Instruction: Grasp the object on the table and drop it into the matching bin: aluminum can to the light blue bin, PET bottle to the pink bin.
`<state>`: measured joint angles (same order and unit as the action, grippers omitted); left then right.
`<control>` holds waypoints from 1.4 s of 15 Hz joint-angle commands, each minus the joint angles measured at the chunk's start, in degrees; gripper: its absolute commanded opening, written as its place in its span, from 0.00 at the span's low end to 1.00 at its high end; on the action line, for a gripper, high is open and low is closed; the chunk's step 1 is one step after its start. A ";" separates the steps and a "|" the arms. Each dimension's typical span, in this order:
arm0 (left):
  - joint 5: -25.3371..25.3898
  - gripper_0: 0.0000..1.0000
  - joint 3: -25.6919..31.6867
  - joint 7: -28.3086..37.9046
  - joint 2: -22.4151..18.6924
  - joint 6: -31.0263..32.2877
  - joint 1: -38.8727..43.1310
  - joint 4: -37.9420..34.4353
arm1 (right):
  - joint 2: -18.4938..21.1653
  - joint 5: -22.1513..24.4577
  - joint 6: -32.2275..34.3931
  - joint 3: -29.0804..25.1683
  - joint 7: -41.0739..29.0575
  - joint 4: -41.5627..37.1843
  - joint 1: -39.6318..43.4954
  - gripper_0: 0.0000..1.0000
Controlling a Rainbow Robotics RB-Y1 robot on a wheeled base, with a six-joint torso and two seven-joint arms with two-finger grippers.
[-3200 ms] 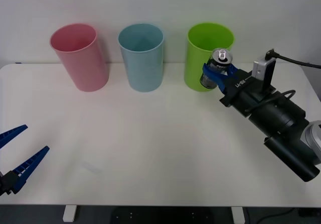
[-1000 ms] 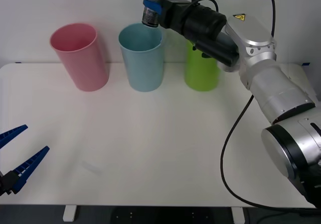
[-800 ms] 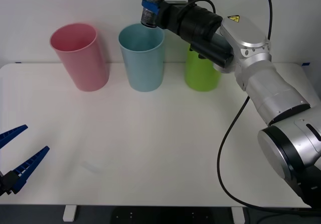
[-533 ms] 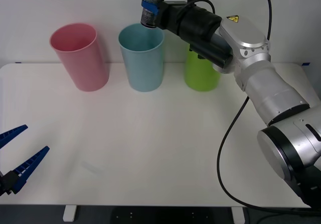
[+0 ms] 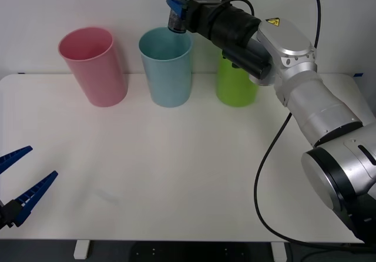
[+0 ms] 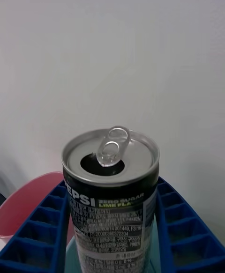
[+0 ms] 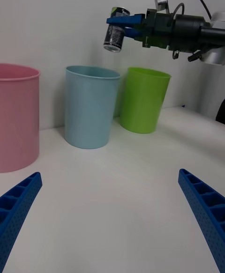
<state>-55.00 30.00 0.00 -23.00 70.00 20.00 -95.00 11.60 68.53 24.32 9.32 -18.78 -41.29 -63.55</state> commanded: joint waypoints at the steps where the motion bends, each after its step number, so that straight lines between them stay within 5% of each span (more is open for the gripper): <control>1: 0.00 1.00 0.00 0.00 0.00 0.00 0.00 0.00 | 0.00 -0.50 0.03 -0.01 0.50 0.07 0.00 1.00; 17: 0.00 1.00 0.00 0.00 0.00 0.00 0.00 0.00 | 1.41 -2.35 2.40 0.08 3.66 -0.46 0.97 1.00; 21: 0.00 1.00 0.00 0.00 0.00 0.00 0.00 0.00 | 3.69 -2.26 2.66 0.52 5.33 -8.11 6.77 1.00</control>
<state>-55.00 30.00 0.00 -23.00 70.00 20.00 -95.00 14.78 66.24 26.96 9.61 -13.62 -47.65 -58.02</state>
